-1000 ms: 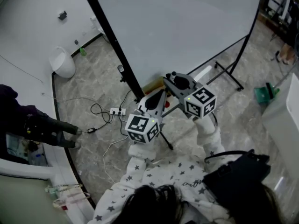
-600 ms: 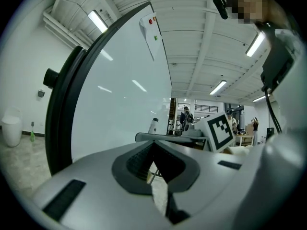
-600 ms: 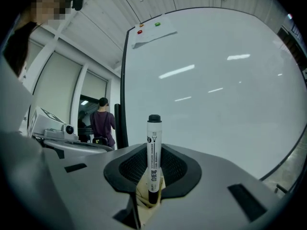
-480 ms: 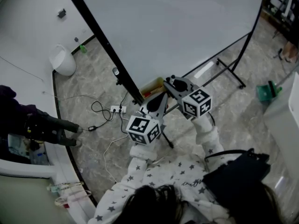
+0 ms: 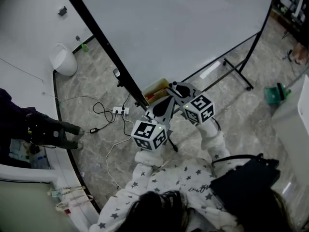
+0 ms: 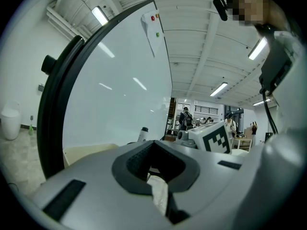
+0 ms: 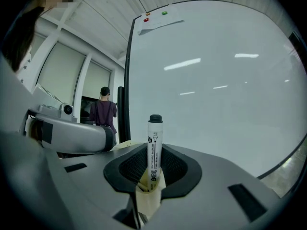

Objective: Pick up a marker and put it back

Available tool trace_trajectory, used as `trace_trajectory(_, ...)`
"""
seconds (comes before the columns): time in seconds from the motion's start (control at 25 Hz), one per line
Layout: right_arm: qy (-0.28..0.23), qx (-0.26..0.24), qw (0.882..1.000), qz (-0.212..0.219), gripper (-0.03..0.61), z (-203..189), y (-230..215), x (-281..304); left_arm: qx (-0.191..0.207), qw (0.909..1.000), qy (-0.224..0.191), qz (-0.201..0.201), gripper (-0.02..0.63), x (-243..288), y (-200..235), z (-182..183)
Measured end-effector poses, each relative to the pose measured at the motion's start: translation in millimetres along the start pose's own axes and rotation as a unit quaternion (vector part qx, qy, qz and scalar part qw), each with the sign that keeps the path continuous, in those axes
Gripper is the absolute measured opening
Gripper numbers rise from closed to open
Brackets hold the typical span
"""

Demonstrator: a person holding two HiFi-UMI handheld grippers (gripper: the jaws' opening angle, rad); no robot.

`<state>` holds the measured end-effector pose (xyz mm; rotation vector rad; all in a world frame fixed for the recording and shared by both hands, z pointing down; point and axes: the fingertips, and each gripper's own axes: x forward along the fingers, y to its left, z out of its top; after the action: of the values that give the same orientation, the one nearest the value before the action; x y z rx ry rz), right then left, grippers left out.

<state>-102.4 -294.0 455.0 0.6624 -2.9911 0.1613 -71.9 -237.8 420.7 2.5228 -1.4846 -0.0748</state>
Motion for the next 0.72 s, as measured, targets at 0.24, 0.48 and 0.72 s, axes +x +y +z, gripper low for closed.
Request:
trace_trajectory(0.24,-0.018,0.003,1.0,-0.007,0.072,-0.8,-0.8,-1.1,-0.007,1.0,0.0,0.007,0.002,-2.5,2.0,-0.3)
trace_trajectory(0.48,-0.048,0.016,0.999,-0.016,0.074,0.2,-0.4,-2.8,-0.008,0.9999,0.0,0.007,0.002,-5.1,-0.5,-1.8)
trace_trajectory(0.72,-0.061,0.018,0.998,-0.023,0.075,2.5,0.1,-4.7,-0.011,0.9999,-0.004,0.01,0.002,-9.2,-1.9,0.1)
